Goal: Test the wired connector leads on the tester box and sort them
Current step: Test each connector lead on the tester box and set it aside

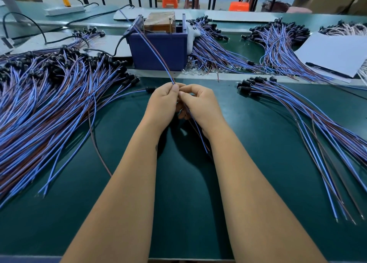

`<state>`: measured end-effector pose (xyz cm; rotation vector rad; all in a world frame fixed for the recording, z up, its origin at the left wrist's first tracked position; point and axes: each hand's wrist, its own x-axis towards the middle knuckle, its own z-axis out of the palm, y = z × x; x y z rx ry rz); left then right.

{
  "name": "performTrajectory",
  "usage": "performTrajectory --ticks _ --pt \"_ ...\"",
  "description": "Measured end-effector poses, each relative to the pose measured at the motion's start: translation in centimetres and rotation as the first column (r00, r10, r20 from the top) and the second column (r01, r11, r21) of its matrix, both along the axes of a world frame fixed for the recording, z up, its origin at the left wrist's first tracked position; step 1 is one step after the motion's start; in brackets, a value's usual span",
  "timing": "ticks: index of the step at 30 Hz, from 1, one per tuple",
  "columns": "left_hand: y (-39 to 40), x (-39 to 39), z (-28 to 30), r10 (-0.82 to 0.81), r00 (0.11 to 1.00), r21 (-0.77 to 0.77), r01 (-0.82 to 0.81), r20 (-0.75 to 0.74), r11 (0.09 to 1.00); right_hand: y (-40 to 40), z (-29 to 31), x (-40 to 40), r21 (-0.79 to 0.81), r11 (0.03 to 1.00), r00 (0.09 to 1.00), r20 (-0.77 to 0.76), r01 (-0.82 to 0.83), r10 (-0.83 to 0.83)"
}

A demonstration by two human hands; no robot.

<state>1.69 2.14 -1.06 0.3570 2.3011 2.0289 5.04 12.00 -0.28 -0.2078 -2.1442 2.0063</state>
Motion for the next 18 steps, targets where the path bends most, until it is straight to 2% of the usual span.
performTrajectory --ticks 3,9,13,18 --pt "-0.1 0.2 0.3 -0.003 1.0 0.027 0.003 0.012 1.0 0.0 -0.1 0.0 0.029 1.0 1.0 -0.011 0.0 0.0" --pt "-0.1 -0.2 -0.1 0.127 0.991 -0.138 -0.13 -0.028 0.982 0.6 -0.4 -0.3 0.164 0.973 0.985 -0.08 0.165 -0.153" --pt "-0.1 -0.3 0.0 0.174 0.985 -0.066 -0.174 0.007 0.983 1.2 -0.2 -0.2 0.059 0.96 0.96 -0.061 0.275 -0.272" --pt "-0.6 -0.1 -0.2 0.345 0.935 -0.161 -0.354 -0.082 0.921 1.4 0.0 -0.1 -0.053 0.945 0.945 -0.046 0.323 -0.325"
